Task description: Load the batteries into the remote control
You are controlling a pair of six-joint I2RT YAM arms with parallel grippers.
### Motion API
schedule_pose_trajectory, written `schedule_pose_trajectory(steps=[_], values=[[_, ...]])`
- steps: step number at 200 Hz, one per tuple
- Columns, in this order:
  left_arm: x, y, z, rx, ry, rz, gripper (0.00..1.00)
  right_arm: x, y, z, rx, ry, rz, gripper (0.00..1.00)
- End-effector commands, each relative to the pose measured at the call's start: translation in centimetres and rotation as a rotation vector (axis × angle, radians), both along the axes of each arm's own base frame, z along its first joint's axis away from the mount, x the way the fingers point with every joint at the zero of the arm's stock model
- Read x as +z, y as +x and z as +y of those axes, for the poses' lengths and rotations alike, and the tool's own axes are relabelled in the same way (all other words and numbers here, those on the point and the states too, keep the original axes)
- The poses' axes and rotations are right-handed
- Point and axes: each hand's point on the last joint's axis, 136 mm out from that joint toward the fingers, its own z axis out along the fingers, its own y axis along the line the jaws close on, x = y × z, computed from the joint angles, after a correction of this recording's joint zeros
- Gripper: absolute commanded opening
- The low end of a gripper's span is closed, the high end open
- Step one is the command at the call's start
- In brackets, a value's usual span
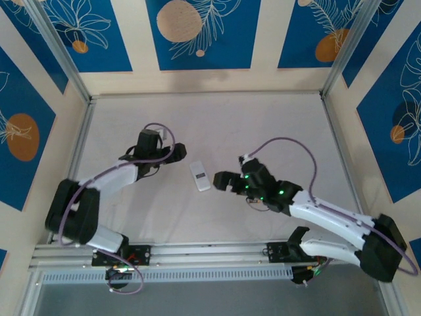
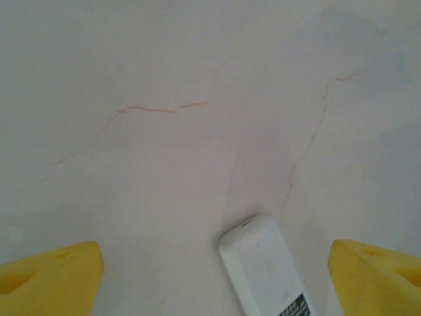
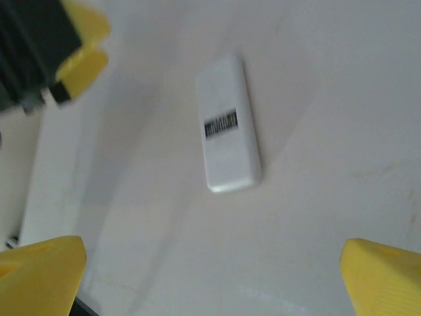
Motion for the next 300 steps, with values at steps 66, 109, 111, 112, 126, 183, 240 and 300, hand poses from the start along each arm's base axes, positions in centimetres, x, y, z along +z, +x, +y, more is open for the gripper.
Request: schedule_pose_trajectory(steps=[66,109,111,112,126,183,240,300], values=[[-3.5,1.9,-7.4,-0.249,-0.135,0.085,0.85,-5.1,0.4,6.8,0.006,-0.028,0.127,0.99],[-5.2,0.3,-8.1,-0.286,-0.163,0.141,0.8,-6.5,1.0,6.9,-0.002,-0.022,0.17,0.99],[-5.3,0.2,-8.1,-0.289,-0.167,0.144,0.79,-6.6,1.0,6.9,0.001,-0.019,0.172,0.99],[-5.2,0.1,-8.2,-0.289,-0.169,0.144,0.79,-6.6,1.0,6.9,0.0,-0.018,0.173,0.99],[-5.3,-0.9,-8.4,-0.302,-0.197,0.146,0.77,-6.8,1.2,7.2,0.006,-0.001,0.174,0.99],[-4.6,-4.7,-7.6,-0.273,-0.249,0.142,0.77,-7.6,2.2,8.0,0.012,0.027,0.197,0.96],[-4.1,-8.9,-6.4,-0.246,-0.227,0.139,0.76,-7.6,3.0,5.5,-0.048,-0.031,0.228,0.91],[-4.2,-9.6,-3.6,-0.179,-0.086,0.094,0.81,-7.2,2.4,3.0,-0.086,-0.118,0.285,0.77]])
